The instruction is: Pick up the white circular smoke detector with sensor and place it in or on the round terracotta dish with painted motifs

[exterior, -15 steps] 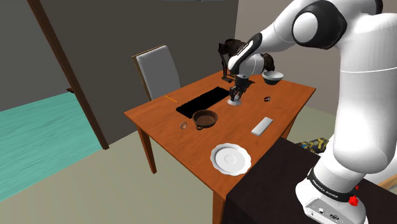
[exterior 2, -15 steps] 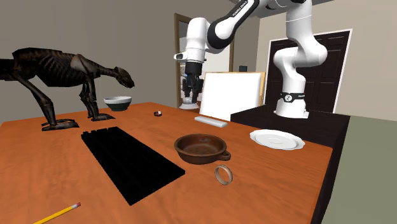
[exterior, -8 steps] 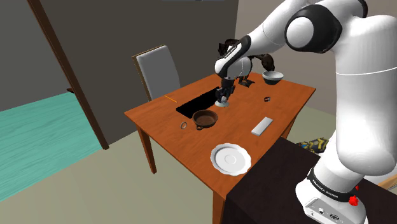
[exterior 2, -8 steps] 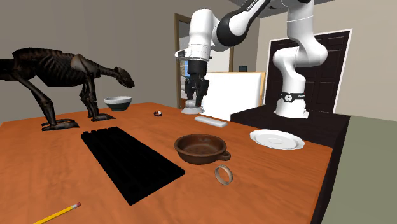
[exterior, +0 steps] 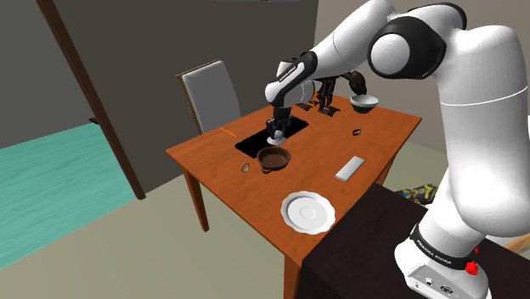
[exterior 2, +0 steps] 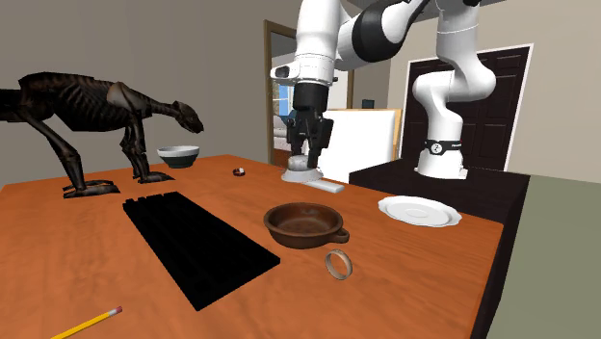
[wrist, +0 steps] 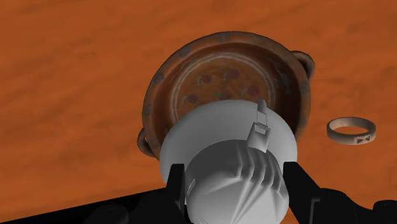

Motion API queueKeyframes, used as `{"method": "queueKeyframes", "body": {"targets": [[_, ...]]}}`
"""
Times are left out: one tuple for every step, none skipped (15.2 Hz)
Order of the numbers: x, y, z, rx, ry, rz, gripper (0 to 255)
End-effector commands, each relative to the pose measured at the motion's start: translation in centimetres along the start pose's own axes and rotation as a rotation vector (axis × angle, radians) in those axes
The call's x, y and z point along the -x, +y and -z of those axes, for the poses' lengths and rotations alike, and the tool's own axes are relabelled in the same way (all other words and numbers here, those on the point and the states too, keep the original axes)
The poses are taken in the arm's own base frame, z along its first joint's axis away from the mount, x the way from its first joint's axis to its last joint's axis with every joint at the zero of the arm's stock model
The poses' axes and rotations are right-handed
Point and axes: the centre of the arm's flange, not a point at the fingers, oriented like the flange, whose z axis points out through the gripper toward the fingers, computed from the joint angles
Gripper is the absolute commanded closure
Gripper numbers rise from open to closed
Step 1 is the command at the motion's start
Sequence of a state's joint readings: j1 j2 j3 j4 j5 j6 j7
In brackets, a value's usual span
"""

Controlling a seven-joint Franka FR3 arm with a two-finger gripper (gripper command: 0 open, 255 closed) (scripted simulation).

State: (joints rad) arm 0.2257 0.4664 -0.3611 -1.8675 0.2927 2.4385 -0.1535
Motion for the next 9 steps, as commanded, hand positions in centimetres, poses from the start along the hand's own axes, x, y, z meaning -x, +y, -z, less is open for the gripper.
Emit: {"method": "queueKeyframes", "body": {"targets": [[-0.2,-1.2,-0.5,0.000,0.000,-0.001,255],[-0.2,-1.2,-1.1,0.000,0.000,-0.001,255],[-0.1,-1.2,-1.6,0.000,0.000,-0.001,255],[0.0,-1.1,-2.1,0.000,0.000,-0.001,255],[0.1,-1.1,-2.6,0.000,0.000,-0.001,255],[0.1,-1.1,-3.1,0.000,0.000,-0.001,255],[0.2,-1.1,-3.7,0.000,0.000,-0.001,255],[0.3,-1.1,-4.2,0.000,0.000,-0.001,255],[0.4,-1.0,-4.7,0.000,0.000,-0.001,255]]}}
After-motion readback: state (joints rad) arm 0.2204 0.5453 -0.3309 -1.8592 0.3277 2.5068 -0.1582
